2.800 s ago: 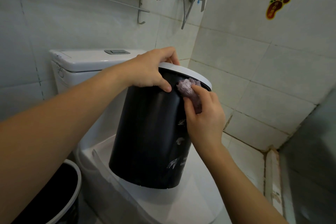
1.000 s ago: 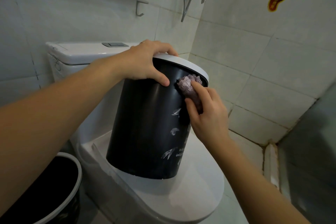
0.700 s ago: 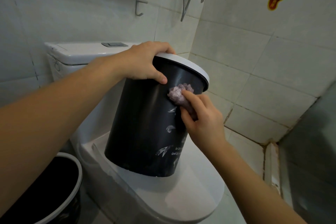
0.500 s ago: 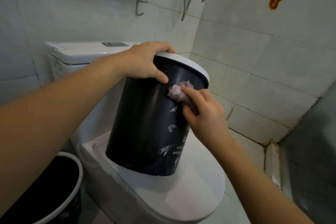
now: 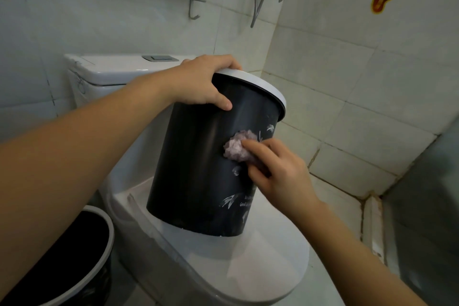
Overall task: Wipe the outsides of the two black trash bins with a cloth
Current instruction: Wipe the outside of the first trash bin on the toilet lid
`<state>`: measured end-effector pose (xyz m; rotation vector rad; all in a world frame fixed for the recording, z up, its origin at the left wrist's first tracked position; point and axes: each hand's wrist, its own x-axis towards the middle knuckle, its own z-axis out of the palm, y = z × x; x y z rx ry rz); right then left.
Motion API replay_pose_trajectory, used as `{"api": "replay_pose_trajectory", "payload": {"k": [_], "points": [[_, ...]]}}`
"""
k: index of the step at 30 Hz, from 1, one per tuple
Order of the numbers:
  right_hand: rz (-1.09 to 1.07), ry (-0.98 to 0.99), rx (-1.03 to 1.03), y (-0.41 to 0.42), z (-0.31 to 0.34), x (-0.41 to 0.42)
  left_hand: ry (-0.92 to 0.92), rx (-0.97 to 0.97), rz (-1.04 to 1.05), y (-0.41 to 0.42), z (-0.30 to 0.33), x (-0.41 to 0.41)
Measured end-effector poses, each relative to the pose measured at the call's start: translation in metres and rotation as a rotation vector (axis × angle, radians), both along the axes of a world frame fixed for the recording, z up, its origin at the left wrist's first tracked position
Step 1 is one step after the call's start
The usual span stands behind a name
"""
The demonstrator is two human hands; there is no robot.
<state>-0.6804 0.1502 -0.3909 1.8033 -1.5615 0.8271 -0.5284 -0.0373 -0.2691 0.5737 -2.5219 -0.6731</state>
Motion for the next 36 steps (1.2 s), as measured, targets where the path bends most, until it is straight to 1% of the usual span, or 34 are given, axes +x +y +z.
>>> {"api": "replay_pose_trajectory", "payload": {"k": [5,8,12,15,17,19,21,23,27,30,32,36], "points": [[-0.126,-0.156,-0.074,-0.014,0.027,-0.004,-0.030,-0.005,0.002,0.001,0.004,0.000],[-0.115,-0.117,-0.057,-0.014,0.023,-0.003,-0.028,-0.019,0.006,0.000,0.003,0.001],[0.007,-0.032,0.018,-0.001,0.001,0.000,-0.018,-0.006,0.014,-0.004,0.002,0.004],[0.024,-0.044,0.019,0.000,-0.003,0.000,-0.015,0.003,0.017,-0.005,0.002,0.004],[-0.027,-0.093,-0.033,-0.005,0.003,-0.001,-0.018,0.001,0.021,-0.003,0.002,0.004],[-0.072,-0.184,-0.084,-0.010,0.011,-0.002,-0.020,0.012,0.018,-0.003,0.002,0.005],[-0.086,-0.212,-0.091,-0.012,0.015,-0.001,-0.019,0.018,0.009,-0.003,0.002,0.004],[-0.065,-0.150,-0.060,-0.009,0.009,0.001,-0.013,0.016,0.015,-0.004,0.001,0.004],[0.050,-0.008,-0.004,0.005,-0.016,0.005,-0.002,0.029,0.019,-0.006,0.001,0.006],[0.070,0.043,0.020,0.010,-0.020,0.003,0.003,0.023,0.007,-0.007,0.001,0.006],[0.036,0.013,-0.006,0.006,-0.014,0.000,0.005,0.027,0.006,-0.006,0.001,0.006],[-0.051,-0.135,-0.077,-0.008,0.002,-0.002,0.000,0.046,-0.004,-0.005,0.001,0.006]]}}
